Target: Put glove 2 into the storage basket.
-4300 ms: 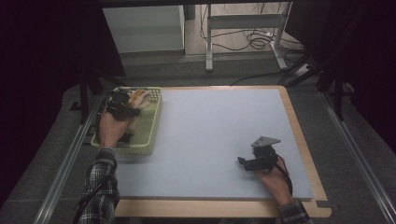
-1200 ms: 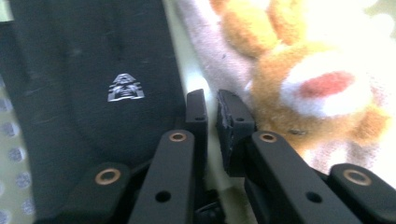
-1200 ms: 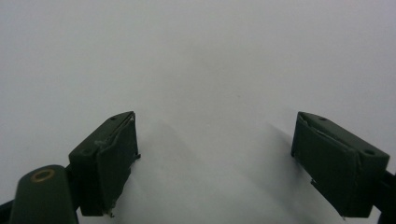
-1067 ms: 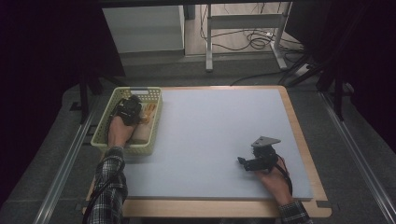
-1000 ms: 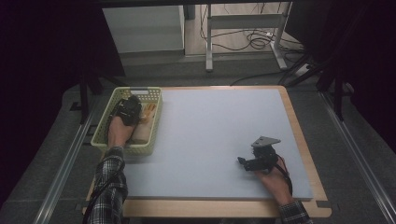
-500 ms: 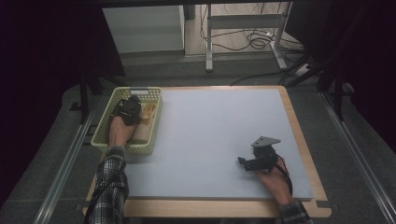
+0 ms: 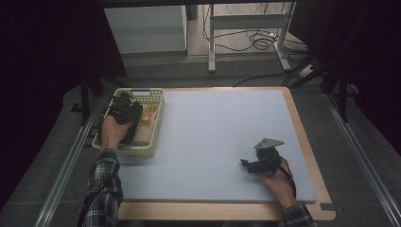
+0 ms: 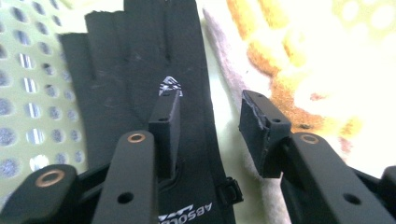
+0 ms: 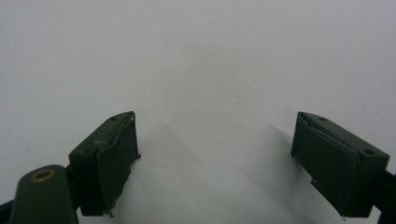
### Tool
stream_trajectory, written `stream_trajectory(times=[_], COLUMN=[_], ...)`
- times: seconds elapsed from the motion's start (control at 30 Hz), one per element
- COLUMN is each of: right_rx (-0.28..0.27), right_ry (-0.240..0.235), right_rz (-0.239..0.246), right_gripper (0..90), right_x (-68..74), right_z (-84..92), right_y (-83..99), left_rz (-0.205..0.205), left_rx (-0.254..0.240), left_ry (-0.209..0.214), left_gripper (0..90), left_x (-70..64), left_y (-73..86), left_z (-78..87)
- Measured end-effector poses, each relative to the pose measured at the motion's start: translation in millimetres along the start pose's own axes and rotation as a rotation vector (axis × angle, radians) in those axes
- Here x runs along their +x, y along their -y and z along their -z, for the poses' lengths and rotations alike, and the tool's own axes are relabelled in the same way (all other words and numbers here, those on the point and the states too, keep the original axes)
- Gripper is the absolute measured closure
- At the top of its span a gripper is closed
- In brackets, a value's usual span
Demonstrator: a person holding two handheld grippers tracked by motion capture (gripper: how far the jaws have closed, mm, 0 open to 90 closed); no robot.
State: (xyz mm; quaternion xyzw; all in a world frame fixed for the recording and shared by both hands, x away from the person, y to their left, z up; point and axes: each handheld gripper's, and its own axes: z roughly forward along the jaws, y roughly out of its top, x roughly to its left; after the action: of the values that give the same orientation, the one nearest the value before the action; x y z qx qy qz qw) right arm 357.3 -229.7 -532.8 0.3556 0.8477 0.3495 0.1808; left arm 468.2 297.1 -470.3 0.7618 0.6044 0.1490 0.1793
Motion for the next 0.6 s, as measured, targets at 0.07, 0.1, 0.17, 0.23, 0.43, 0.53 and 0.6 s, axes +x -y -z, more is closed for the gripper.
stream_trajectory(times=[0.07,0.1,0.17,0.23,0.43,0.53,0.6], right_rx=[0.0,0.0,0.0,0.0,0.0,0.0,0.0], right_ry=[-0.001,0.0,0.0,0.0,0.0,0.0,0.0], right_rz=[-0.001,0.0,0.0,0.0,0.0,0.0,-0.001], right_gripper=[14.1,14.1,14.1,14.1,14.1,14.1,14.1], right_x=[0.0,0.0,0.0,0.0,0.0,0.1,0.1], right_z=[0.1,0.0,0.0,0.0,0.0,0.0,0.1], right_y=[0.0,0.0,0.0,0.0,0.0,0.0,0.0], left_rz=[0.003,0.004,0.003,0.003,-0.005,-0.012,-0.012], left_rx=[-0.017,-0.024,-0.042,-0.054,-0.088,-0.099,-0.111], left_ry=[-0.002,0.0,0.003,0.006,0.026,0.032,0.039], left_gripper=[55.5,54.1,51.0,48.5,41.8,39.4,37.5], left_x=[1.7,2.3,3.4,4.0,4.5,4.5,3.8], left_y=[0.6,1.0,2.2,3.1,6.9,9.0,10.4], left_z=[6.1,9.1,15.0,19.0,28.1,30.3,31.6])
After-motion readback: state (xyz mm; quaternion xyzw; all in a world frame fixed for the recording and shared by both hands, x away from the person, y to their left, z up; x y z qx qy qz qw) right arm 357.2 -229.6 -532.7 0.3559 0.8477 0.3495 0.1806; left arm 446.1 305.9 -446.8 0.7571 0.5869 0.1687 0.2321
